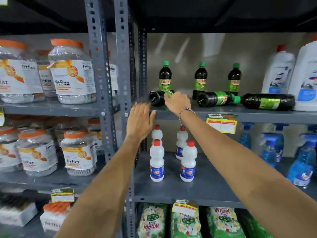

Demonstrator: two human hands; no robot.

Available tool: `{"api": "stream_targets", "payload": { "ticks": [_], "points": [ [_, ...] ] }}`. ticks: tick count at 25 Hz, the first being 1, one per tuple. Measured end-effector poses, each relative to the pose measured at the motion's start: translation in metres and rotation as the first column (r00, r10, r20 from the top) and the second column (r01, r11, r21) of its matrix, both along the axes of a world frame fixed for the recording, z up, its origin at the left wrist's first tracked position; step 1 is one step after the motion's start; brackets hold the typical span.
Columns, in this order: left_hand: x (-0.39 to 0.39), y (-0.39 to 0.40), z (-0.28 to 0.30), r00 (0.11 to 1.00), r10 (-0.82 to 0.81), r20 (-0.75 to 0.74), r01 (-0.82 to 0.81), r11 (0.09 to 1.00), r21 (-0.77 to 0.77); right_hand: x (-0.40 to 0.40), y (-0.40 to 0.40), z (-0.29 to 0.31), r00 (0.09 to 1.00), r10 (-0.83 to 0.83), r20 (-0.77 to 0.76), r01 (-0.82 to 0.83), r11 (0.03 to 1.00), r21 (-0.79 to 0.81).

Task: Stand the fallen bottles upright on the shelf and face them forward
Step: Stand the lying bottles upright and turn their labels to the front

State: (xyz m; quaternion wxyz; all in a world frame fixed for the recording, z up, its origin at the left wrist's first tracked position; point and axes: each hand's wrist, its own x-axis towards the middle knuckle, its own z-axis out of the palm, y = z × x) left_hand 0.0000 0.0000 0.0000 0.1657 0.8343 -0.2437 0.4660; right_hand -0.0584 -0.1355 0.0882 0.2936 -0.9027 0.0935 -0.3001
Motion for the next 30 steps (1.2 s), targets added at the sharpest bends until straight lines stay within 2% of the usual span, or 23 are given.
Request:
{"api": "stream_targets", "payload": {
  "ticks": [4, 7, 11, 14, 16, 18, 21, 23, 27, 29, 30],
  "points": [
    [0.013, 0.000, -0.013, 0.980, 0.067, 0.187, -0.074, 0.997, 0.027, 0.025, 0.020, 0.017, 0.992, -0.077, -0.096, 0.090, 0.986, 0.143],
    [0.023, 0.003, -0.016, 0.949, 0.080, 0.305, -0.091, 0.996, 0.024, 0.041, 0.027, 0.026, 0.975, -0.105, -0.196, 0.134, 0.980, 0.143],
    [0.025, 0.002, -0.018, 0.929, 0.078, 0.362, -0.085, 0.996, 0.004, 0.057, 0.021, 0.036, 0.970, -0.029, -0.242, 0.098, 0.955, 0.280],
    [0.026, 0.004, -0.018, 0.920, 0.054, 0.387, -0.059, 0.998, 0.000, 0.064, 0.011, 0.035, 0.963, -0.011, -0.269, 0.091, 0.953, 0.289],
    [0.026, 0.003, -0.018, 0.922, 0.050, 0.383, -0.052, 0.999, -0.006, 0.053, 0.009, 0.041, 0.953, -0.037, -0.301, 0.103, 0.972, 0.209],
    [0.023, 0.003, -0.017, 0.928, 0.049, 0.369, -0.050, 0.999, -0.007, 0.031, 0.007, 0.052, 0.932, -0.102, -0.349, 0.121, 0.992, 0.033],
    [0.021, 0.004, -0.015, 0.944, 0.054, 0.325, -0.055, 0.998, -0.006, -0.002, 0.009, 0.065, 0.884, -0.311, -0.350, 0.198, 0.926, -0.322],
    [0.020, 0.004, -0.014, 0.951, 0.053, 0.306, -0.056, 0.998, 0.001, -0.010, 0.008, 0.069, 0.876, -0.341, -0.341, 0.199, 0.899, -0.389],
    [0.015, 0.005, -0.013, 0.955, 0.065, 0.290, -0.070, 0.998, 0.006, -0.006, 0.008, 0.066, 0.918, -0.212, -0.335, 0.137, 0.962, -0.235],
    [0.014, 0.006, -0.012, 0.953, 0.070, 0.294, -0.080, 0.997, 0.022, -0.001, 0.007, 0.058, 0.924, -0.032, -0.381, 0.055, 0.997, 0.050],
    [0.014, 0.007, -0.011, 0.951, 0.071, 0.300, -0.084, 0.996, 0.029, -0.002, 0.008, 0.054, 0.920, 0.063, -0.386, 0.027, 0.974, 0.224]
  ]
}}
